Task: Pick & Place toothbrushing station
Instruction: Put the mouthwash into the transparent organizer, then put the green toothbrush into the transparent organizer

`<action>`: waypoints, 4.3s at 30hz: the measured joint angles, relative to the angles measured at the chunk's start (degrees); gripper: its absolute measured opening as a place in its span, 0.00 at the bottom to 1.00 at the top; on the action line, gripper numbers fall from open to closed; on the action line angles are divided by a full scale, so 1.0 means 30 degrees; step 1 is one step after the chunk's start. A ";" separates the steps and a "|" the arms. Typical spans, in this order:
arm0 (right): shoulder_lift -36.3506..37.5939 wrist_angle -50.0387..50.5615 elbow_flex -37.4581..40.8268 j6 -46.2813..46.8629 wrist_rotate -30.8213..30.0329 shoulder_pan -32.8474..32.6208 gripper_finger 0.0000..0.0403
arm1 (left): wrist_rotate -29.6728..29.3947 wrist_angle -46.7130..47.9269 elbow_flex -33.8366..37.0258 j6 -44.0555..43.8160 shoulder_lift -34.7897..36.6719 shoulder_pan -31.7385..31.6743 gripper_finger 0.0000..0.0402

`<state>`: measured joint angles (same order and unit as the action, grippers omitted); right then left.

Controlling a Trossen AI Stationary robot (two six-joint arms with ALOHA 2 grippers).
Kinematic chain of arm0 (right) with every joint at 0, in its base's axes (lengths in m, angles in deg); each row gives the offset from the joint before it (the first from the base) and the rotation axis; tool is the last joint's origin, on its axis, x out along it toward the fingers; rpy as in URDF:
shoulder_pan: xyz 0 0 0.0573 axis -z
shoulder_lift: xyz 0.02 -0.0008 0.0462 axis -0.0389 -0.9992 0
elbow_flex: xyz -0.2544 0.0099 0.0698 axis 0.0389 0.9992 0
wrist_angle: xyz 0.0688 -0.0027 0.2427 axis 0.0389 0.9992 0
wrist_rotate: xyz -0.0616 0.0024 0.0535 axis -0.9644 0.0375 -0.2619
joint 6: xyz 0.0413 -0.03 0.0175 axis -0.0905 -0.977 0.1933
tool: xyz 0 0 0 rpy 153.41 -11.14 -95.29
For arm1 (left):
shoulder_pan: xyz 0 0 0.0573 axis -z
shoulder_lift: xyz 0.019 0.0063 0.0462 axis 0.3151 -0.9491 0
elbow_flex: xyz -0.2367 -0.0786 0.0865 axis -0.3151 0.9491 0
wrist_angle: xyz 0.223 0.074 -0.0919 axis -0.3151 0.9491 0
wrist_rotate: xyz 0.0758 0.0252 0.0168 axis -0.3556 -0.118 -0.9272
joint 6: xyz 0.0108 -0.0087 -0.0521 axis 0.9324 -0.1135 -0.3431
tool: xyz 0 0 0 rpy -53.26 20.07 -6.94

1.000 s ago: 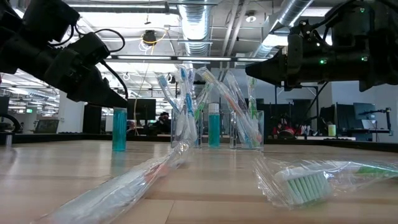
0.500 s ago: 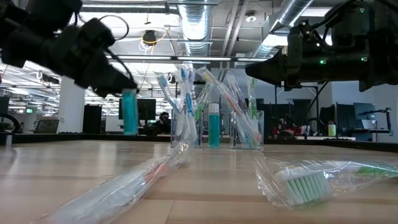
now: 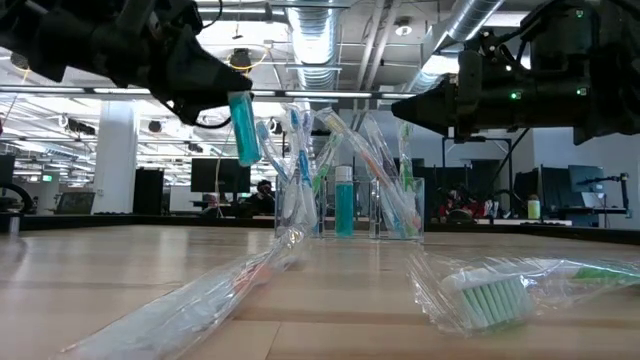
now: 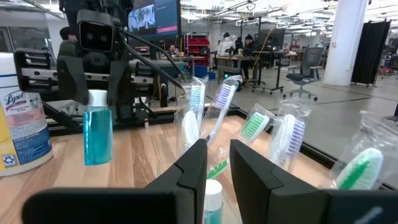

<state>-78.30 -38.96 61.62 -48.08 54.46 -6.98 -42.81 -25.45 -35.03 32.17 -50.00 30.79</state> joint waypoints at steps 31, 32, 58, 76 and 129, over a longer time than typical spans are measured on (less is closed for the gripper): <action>0.0000 0.0286 -0.0317 -0.0429 -0.0015 0.0262 0.15 | 0.0527 -0.0075 -0.5870 0.1857 -0.5800 -0.3067 0.25; 0.0000 0.0286 -0.0317 -0.0538 -0.0015 0.0266 0.15 | 0.0283 0.0074 -0.5879 0.1864 -0.5808 -0.3059 0.25; 0.0000 0.0199 -0.0310 -0.0618 -0.0022 0.0255 0.15 | -0.3942 0.0025 -0.8426 0.1719 -0.9770 -0.2561 0.25; 0.0000 0.0213 -0.0310 -0.0618 -0.0022 0.0255 0.15 | -0.3532 0.0430 -0.8426 0.1730 -0.9770 -0.2273 0.29; 0.0000 0.0330 -0.0302 -0.0625 0.0087 0.0197 0.15 | -0.3521 0.1415 -0.8412 0.3016 -0.7462 0.0875 0.28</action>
<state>-78.30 -37.97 60.71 -49.96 54.72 -6.39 -53.37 -21.20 -60.27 41.22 -72.39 33.42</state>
